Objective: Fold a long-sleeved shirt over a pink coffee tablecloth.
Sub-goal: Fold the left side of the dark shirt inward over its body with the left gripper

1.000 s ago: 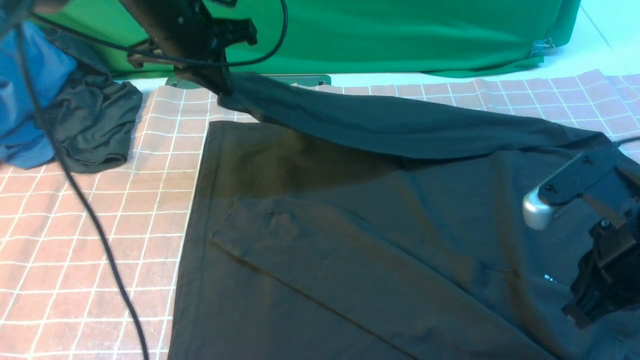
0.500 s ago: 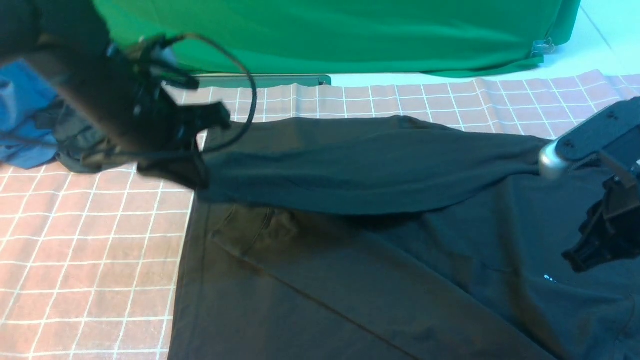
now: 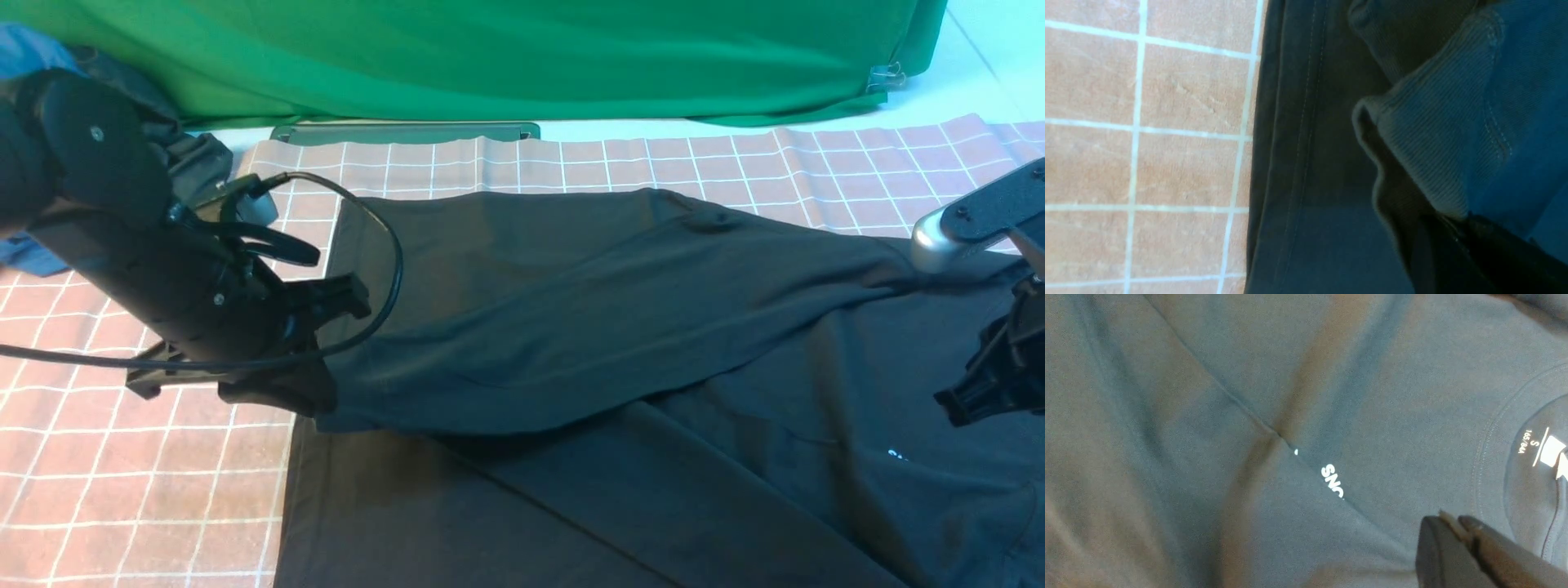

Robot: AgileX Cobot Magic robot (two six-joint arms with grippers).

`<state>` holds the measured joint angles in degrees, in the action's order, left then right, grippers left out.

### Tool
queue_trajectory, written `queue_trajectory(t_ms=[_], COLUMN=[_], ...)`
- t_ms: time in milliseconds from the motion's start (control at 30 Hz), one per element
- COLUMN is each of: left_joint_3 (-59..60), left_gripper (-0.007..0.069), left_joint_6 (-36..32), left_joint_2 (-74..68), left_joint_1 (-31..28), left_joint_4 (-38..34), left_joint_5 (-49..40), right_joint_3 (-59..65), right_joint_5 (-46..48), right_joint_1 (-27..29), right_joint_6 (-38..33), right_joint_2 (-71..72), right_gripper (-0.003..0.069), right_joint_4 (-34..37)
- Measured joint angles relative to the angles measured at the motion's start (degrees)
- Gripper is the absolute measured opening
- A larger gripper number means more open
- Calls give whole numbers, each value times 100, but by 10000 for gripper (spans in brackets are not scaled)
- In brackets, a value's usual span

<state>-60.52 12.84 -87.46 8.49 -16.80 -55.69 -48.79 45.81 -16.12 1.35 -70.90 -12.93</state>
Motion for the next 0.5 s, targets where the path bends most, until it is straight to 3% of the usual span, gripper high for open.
queue_trajectory(t_ms=[167, 300, 367, 500], left_joint_3=[2, -56, -153, -433], left_gripper=[133, 314, 354, 338], left_joint_6=[0, -18, -12, -17], left_joint_2=[0, 0, 0, 0], left_joint_1=[0, 0, 0, 0], left_joint_4=[-13, 108, 222, 277], left_joint_5=[155, 174, 174, 185], right_joint_3=[0, -128, -310, -918], right_joint_5=[-5, -28, -28, 81], right_joint_1=[0, 138, 342, 1186], right_joint_6=[0, 0, 0, -253], right_joint_2=[0, 0, -6, -246], right_gripper=[90, 90, 80, 34], right_joint_4=[0, 13, 26, 582])
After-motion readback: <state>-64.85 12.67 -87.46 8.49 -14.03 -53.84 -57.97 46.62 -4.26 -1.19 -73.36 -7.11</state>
